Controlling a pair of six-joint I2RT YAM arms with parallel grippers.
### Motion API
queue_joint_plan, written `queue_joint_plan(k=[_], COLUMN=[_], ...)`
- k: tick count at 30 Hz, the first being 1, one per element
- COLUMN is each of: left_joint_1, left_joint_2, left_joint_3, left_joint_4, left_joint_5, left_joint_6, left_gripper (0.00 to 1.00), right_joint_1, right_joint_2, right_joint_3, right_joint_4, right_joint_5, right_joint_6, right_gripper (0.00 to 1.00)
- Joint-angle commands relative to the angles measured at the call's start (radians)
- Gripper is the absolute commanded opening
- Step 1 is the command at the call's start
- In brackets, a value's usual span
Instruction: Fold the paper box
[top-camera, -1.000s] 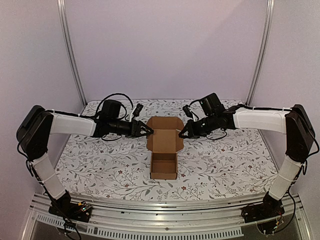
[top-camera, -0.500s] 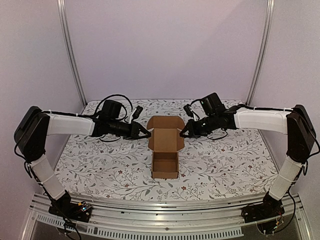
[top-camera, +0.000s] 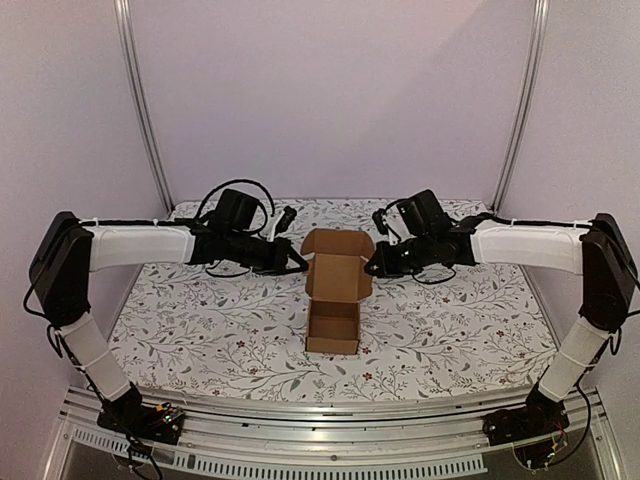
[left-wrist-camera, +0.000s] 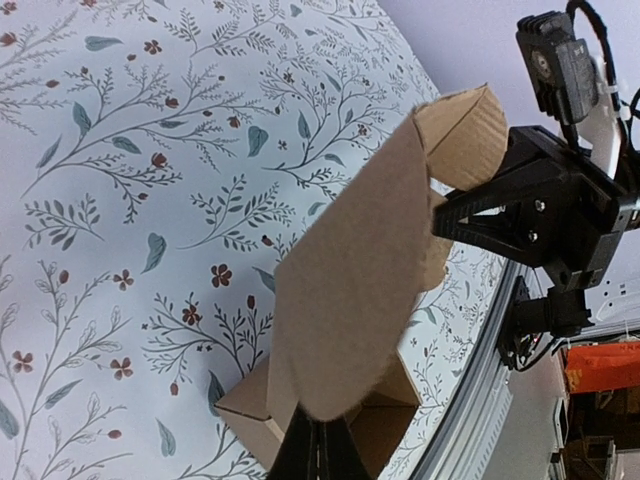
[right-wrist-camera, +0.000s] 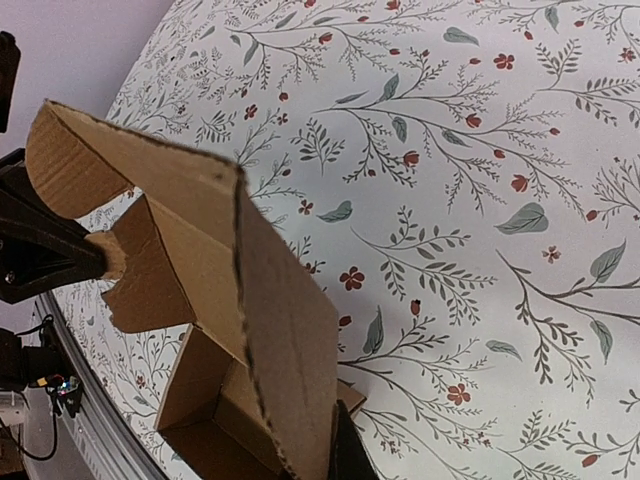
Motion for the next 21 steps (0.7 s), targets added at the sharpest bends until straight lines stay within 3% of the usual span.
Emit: queue_joint_plan(k=[1,7,16,21], left_joint_1=[-0.036,-0.090,-0.151,-0.177], left_joint_2=[-0.032,-0.012,0.009,0.018], left_joint_3=[0.041,0.117,0.151,0.161], left_joint_4=[-0.074,-0.202,-0.228,-0.265], left_joint_5=[-0.085,-0.226,-0.319,-0.395], left_joint_6=[-0.010,-0.009,-0.056,-0.064], left_gripper=[0.00,0.00,0.00,0.09], right_joint_1=[0.037,0.081,0.104,0.105], right_joint_2=[-0.062,-0.096,-0.112,-0.111], right_joint_3=[-0.023,-0.043,-0.064,-0.072], right_joint_4=[0.001,-0.004,-0.012,-0.017], right_joint_5=[0.162,0.296,0.339,0.344], right_joint_6=[0.084,0.175,0.226,0.239], right_gripper=[0.00,0.00,0.00,0.00])
